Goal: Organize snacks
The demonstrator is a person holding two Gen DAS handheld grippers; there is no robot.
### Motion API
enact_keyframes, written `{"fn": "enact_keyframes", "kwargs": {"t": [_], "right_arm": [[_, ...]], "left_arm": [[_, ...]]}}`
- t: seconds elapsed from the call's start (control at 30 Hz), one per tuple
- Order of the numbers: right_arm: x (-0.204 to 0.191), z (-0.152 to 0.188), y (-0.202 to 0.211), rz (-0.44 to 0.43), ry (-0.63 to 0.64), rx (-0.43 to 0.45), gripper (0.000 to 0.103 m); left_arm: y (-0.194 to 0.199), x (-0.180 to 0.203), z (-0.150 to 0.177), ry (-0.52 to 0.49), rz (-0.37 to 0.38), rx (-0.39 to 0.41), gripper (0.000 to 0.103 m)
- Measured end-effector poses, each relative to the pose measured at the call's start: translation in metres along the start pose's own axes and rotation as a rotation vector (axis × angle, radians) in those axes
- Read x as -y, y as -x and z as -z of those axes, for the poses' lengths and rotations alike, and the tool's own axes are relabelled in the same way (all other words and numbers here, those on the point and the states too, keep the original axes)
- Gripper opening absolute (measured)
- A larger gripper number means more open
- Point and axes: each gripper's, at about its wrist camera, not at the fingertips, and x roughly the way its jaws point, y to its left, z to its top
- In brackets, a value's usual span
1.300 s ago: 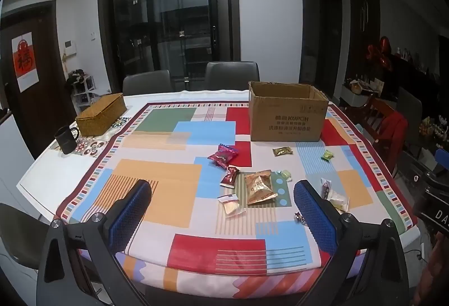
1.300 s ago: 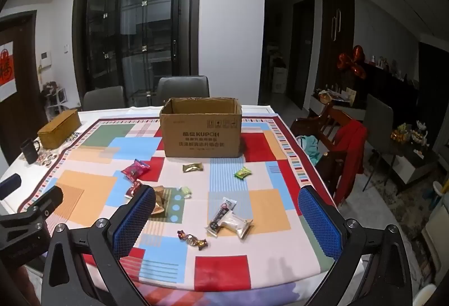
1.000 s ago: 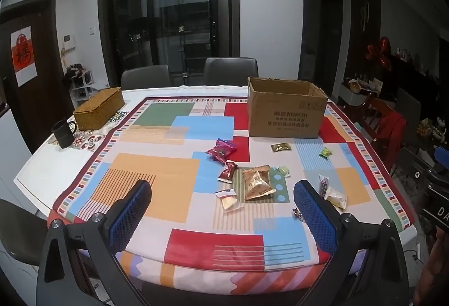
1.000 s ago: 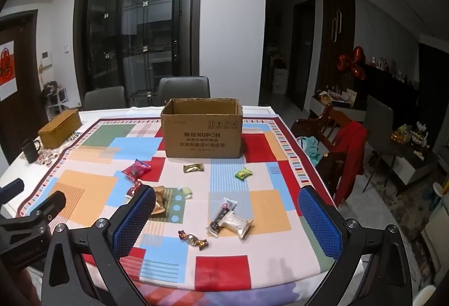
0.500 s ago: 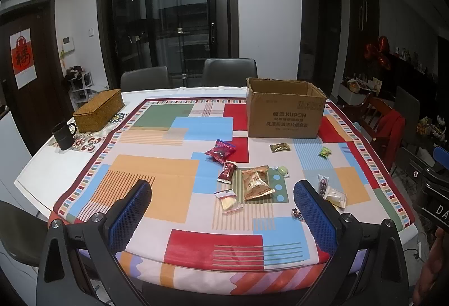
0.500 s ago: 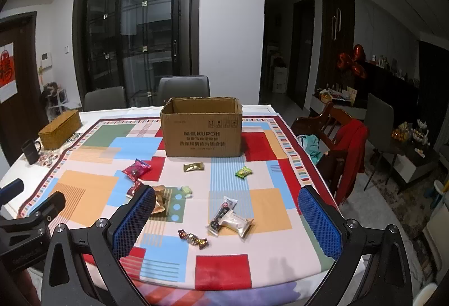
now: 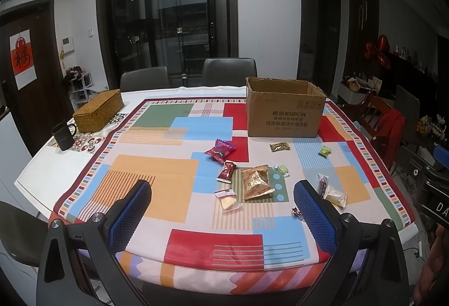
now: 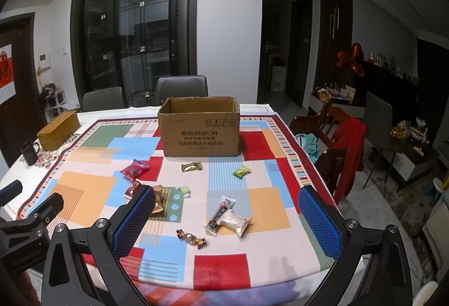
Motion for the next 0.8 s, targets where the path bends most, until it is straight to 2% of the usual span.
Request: {"fn": "enact_keyframes", "kwargs": {"t": [0.8], "right_arm": [[0.003,0.0023,-0.0015,-0.002,-0.014,-0.005,0.103]], "left_arm": [[0.0009,-0.0003,0.0017,-0.004,0.006,-0.005,0.103]]}}
